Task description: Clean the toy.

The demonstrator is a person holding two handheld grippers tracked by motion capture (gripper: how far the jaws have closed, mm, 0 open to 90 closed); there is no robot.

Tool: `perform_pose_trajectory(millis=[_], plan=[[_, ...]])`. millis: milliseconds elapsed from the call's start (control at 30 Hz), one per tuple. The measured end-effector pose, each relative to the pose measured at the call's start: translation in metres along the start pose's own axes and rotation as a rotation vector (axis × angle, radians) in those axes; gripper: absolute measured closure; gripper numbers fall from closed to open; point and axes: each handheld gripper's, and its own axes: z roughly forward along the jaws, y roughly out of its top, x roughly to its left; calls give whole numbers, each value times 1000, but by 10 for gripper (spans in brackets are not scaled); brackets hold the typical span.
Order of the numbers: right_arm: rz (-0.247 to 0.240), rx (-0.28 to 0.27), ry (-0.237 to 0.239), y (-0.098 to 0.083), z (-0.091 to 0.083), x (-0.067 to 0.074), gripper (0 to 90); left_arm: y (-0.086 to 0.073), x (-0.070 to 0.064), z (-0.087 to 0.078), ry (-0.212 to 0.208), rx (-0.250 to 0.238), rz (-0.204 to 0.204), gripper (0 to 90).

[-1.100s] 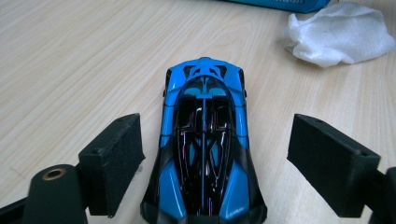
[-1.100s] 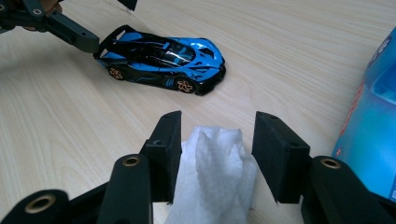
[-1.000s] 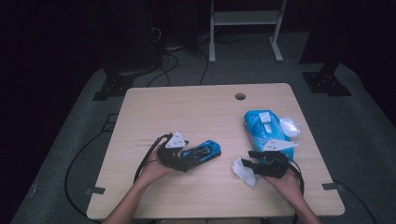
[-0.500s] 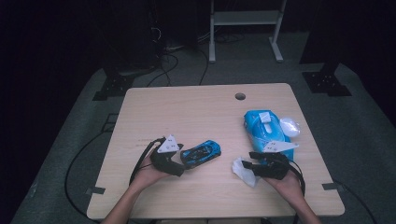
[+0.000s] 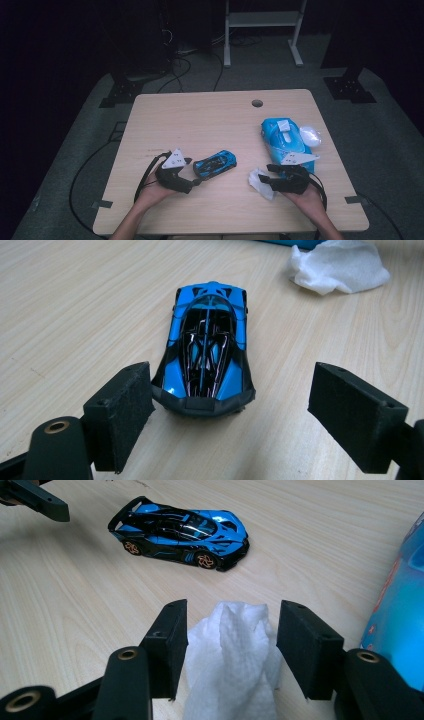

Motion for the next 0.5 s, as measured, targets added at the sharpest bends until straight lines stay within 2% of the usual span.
perform_pose_trajectory(millis=[500], plan=[[7, -7, -5, -5, -2, -2, 432, -20, -2, -15, 14, 8, -25, 165]])
